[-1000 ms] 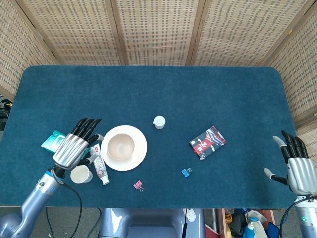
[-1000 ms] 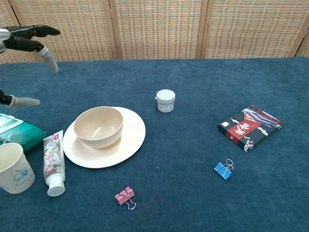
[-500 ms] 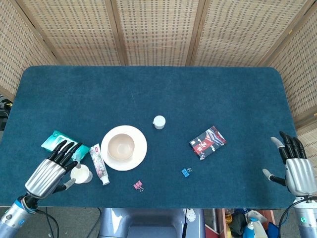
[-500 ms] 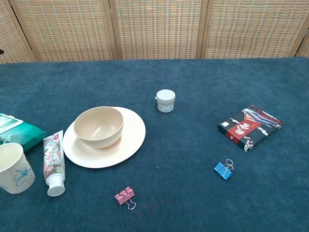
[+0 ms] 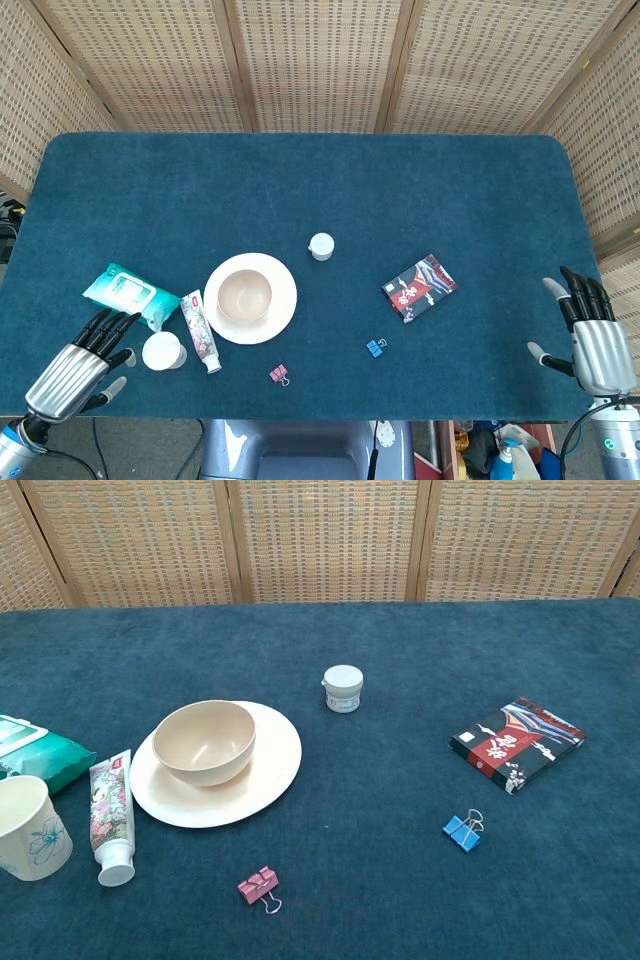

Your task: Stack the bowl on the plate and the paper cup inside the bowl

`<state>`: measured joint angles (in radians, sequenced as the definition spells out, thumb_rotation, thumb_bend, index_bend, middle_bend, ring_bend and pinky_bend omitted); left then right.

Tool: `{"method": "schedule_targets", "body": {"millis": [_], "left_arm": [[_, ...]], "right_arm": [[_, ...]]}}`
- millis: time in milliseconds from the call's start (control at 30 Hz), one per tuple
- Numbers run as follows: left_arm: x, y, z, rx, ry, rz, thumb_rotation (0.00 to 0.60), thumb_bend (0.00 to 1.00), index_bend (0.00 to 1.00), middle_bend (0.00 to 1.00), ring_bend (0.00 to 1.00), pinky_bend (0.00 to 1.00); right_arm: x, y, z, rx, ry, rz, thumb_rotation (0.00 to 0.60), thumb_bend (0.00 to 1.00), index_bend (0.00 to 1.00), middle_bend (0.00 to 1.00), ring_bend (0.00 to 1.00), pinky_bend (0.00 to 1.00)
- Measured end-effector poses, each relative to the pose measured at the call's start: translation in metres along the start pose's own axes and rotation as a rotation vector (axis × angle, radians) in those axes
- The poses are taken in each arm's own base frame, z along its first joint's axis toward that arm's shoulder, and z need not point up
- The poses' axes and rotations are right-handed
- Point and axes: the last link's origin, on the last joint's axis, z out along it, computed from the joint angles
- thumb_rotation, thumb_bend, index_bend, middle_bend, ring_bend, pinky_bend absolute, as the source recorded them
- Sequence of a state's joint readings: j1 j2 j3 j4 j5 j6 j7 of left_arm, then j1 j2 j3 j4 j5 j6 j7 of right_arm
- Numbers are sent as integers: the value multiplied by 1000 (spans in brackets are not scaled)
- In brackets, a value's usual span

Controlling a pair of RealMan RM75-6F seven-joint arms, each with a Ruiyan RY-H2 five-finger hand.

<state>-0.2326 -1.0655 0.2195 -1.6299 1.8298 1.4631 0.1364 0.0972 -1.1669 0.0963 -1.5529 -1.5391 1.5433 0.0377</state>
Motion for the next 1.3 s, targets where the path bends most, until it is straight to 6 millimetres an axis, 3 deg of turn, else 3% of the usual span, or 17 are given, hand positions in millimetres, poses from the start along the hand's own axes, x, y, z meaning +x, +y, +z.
{"method": "schedule_targets", "body": {"millis": [800, 1300], "left_arm": [[-27, -11, 26, 31, -102, 18, 600, 327, 476, 0, 0, 10], [-39, -1, 40, 1, -134, 26, 600, 359, 488, 0, 0, 10]], "right_arm": [[1, 2, -1, -3, 4, 8, 600, 126, 102, 0, 0, 0], [2, 3, -1, -8, 9, 15, 600, 126, 102, 0, 0, 0]]}}
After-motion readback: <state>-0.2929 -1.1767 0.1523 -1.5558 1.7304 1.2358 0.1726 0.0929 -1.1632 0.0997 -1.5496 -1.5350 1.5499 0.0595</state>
